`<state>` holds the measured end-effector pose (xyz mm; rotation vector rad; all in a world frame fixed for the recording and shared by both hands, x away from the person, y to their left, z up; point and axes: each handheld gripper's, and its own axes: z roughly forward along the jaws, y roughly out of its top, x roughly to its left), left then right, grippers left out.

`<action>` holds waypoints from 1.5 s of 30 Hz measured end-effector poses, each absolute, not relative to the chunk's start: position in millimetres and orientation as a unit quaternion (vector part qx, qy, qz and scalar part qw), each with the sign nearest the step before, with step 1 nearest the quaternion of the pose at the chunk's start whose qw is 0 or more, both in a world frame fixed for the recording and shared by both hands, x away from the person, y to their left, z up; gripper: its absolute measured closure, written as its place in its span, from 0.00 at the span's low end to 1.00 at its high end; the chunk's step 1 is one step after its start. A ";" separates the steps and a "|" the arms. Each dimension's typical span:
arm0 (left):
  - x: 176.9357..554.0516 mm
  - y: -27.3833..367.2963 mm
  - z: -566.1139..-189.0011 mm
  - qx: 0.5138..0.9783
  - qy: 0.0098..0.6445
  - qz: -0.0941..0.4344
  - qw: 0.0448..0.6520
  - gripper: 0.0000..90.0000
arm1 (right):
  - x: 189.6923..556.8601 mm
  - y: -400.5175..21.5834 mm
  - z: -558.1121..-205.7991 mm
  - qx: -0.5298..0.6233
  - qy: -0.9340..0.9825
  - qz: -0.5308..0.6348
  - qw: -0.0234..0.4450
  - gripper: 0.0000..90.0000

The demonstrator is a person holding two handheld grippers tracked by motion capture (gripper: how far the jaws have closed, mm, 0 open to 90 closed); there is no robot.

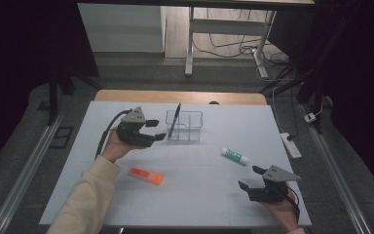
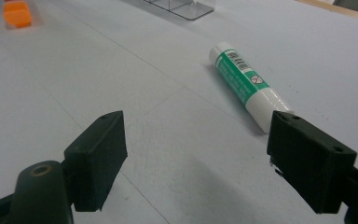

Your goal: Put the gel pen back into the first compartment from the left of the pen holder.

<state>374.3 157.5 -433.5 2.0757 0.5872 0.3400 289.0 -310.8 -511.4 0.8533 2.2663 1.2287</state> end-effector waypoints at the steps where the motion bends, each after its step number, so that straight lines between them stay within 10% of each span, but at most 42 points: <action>1: 372.8 158.7 -434.8 0.845 0.239 0.136 0.459 0.43 | 289.1 -310.6 -511.5 0.307 0.816 0.442 0.211 0.21; 45: 350.1 179.0 -466.7 0.899 0.204 0.071 0.380 0.41 | 289.1 -312.1 -511.6 0.306 0.818 0.440 0.210 0.21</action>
